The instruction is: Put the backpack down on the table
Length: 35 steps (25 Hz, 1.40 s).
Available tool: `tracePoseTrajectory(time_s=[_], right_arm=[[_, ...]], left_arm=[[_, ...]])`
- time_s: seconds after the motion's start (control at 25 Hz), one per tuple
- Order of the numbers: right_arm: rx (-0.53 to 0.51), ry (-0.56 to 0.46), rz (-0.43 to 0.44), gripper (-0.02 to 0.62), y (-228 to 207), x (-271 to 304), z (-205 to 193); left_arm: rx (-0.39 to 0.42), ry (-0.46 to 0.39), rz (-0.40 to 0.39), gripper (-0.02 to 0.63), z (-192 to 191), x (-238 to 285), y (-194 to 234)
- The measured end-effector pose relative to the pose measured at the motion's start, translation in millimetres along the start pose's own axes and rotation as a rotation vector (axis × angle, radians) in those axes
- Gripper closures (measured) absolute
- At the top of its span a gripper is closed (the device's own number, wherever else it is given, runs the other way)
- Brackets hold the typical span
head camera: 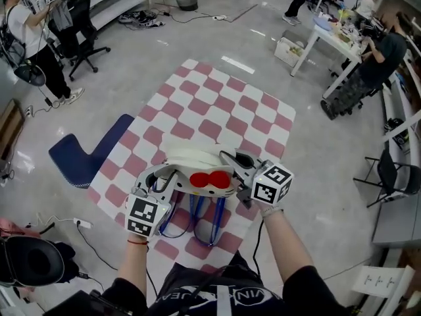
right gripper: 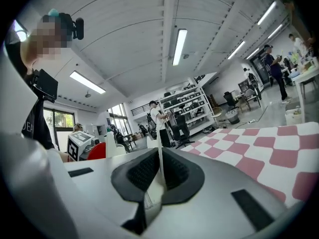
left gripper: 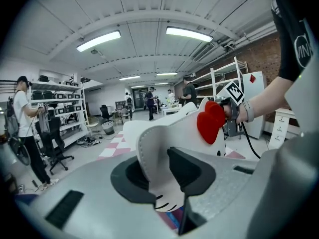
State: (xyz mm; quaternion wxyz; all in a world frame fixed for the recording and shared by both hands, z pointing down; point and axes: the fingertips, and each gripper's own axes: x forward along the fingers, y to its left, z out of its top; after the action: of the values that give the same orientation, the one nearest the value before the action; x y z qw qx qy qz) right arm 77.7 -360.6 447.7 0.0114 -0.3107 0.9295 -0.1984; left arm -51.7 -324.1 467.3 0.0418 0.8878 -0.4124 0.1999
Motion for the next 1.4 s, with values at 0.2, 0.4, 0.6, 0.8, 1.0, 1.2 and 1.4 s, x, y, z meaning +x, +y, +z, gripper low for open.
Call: tracePoseTrajectory(time_s=[0.2, 0.4, 0.6, 0.8, 1.0, 1.2, 1.4], right_arm=[[-0.008, -0.006, 0.024, 0.583, -13.5, 7.1, 3.8], [-0.035, -0.026, 0.047, 0.583, -16.0, 14.0, 6.2], [-0.031, -0.056, 0.080, 0.583, -15.9, 11.5, 1.9], [-0.052, -0.071, 0.104, 0.583, -14.4, 6.2, -4.0], [-0.115, -0.047, 0.110, 0.583, -3.9, 0.8, -7.7], [-0.184, -0.015, 0.109, 0.583, 5.5, -6.2, -14.5], [-0.202, -0.002, 0.096, 0.583, 9.4, -11.7, -19.9]], left_arm=[[0.015, 0.006, 0.038, 0.505, 4.0, 10.5, 5.3], [0.013, -0.002, 0.068, 0.505, 1.8, 13.2, 10.9], [0.021, -0.002, 0.064, 0.505, -1.7, 10.9, 6.1], [0.008, -0.003, 0.042, 0.505, -7.5, 10.2, -0.8], [0.017, 0.006, 0.022, 0.505, -12.4, 3.3, -8.6], [0.018, 0.005, 0.012, 0.505, -18.8, -2.5, -16.2], [0.008, 0.009, -0.017, 0.505, -22.0, -5.3, -22.0]])
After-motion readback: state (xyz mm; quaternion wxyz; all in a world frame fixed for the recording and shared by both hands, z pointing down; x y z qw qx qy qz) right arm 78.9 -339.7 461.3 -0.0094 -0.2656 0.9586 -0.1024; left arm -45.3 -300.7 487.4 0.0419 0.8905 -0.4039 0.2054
